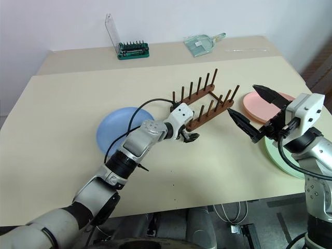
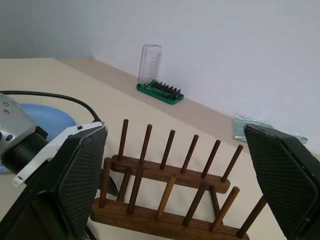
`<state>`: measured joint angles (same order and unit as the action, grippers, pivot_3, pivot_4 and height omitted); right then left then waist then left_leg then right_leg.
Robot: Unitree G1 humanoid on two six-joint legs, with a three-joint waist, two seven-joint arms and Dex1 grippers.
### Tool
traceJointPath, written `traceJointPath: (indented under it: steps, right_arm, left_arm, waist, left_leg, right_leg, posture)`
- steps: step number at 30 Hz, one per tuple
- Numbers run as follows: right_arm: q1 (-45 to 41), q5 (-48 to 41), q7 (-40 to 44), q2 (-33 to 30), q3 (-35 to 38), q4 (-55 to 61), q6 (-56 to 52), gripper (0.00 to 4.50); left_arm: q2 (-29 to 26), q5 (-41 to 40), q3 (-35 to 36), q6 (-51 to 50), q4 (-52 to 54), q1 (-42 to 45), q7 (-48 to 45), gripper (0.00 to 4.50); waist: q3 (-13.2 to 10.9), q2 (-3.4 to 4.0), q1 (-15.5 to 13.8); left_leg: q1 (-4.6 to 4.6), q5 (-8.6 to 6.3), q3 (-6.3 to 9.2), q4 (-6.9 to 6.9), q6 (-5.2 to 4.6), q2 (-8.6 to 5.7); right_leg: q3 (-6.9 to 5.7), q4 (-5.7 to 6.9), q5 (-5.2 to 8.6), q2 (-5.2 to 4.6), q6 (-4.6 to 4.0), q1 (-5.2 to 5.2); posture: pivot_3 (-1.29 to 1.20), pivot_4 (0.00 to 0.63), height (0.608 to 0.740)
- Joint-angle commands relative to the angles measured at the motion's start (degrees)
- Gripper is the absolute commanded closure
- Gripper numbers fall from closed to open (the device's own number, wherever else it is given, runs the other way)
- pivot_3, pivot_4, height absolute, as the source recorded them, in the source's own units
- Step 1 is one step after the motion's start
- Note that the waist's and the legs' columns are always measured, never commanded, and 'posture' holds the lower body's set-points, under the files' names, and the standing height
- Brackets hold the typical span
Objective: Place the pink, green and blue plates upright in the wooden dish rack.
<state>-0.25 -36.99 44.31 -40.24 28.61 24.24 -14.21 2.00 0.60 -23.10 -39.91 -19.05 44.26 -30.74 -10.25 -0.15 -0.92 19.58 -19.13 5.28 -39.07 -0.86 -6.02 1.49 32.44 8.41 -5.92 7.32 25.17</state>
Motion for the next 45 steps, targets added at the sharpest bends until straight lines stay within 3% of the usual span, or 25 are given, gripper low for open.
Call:
traceJointPath:
  steps: [1,2,8,17,20,26,30,45]
  right_arm:
    - [0.2,-0.2,-1.0,-1.1,2.7,2.7,0.4,0.00]
    - [0.2,-0.3,-1.1,-1.1,2.9,2.8,0.4,0.00]
    - [1.1,-1.0,-2.3,-1.6,4.2,4.6,-0.4,0.00]
    - [0.7,-2.0,-3.3,-1.9,5.2,4.9,-1.2,0.00]
    - [0.1,-2.4,-3.4,-2.0,5.7,4.2,-1.1,0.00]
    - [2.8,-6.4,1.6,-4.2,7.8,2.8,-3.6,0.00]
    - [8.7,-7.8,6.7,-6.4,10.6,3.4,-5.7,0.00]
    - [11.8,-6.3,7.2,-6.8,9.4,5.5,-7.2,0.00]
  left_arm:
    - [1.0,-0.4,0.2,-1.1,-2.3,1.5,-0.8,0.51]
    - [1.1,-0.3,0.4,-0.8,-2.7,1.7,-0.6,0.79]
    - [2.2,-1.3,0.8,-1.8,-3.2,1.6,-2.4,3.73]
    - [-0.1,0.3,2.4,4.9,-4.3,4.5,-2.5,3.73]
    - [-2.9,-3.0,4.1,8.7,-4.1,6.0,-9.5,3.73]
    - [-9.8,-5.6,0.5,16.3,-1.5,5.1,-27.0,3.73]
    - [-12.2,-1.6,-2.4,21.4,-3.8,5.0,-29.1,3.73]
    - [-8.5,0.4,-3.1,24.2,-5.1,3.4,-27.2,3.73]
  waist:
    - [0.0,0.01,0.0]
    - [0.0,0.01,0.0]
    - [0.0,0.01,-0.1]
    - [0.0,0.01,0.0]
    - [0.0,0.01,0.2]
    - [0.0,0.03,-0.1]
    - [0.0,0.01,-0.4]
    - [0.0,0.00,0.1]
  left_leg:
    - [0.00,0.00,0.00,-0.01,0.00,0.00]
    - [-0.02,0.00,0.00,-0.01,0.00,0.00]
    - [-0.06,-0.02,0.02,-0.01,-0.04,0.00]
    - [-0.14,-0.04,0.04,-0.03,-0.07,0.00]
    - [-0.11,-0.04,0.04,0.00,-0.06,0.00]
    - [-0.03,-0.03,0.00,0.02,-0.06,0.00]
    - [0.00,-0.06,0.02,0.01,-0.10,-0.03]
    - [0.00,-0.09,0.00,0.00,-0.15,0.01]
  right_leg:
    - [-0.01,-0.03,-0.02,0.00,0.03,-0.02]
    - [-0.01,-0.06,-0.02,0.00,0.04,-0.06]
    - [-0.01,-0.14,-0.04,0.00,0.07,-0.14]
    - [-0.03,-0.25,-0.06,0.00,0.14,-0.30]
    - [-0.03,-0.25,-0.06,0.01,0.13,-0.23]
    - [-0.02,-0.25,-0.07,0.00,0.11,-0.14]
    - [-0.03,-0.32,-0.07,-0.02,0.11,-0.16]
    - [-0.02,-0.33,-0.06,-0.02,0.14,-0.16]
  posture:
    - [0.00,0.150,0.740]
    - [0.00,0.150,0.740]
    - [0.00,0.150,0.740]
    - [0.00,0.150,0.740]
    - [0.00,0.150,0.740]
    - [0.00,0.150,0.740]
    - [0.00,0.150,0.740]
    - [0.00,0.150,0.740]
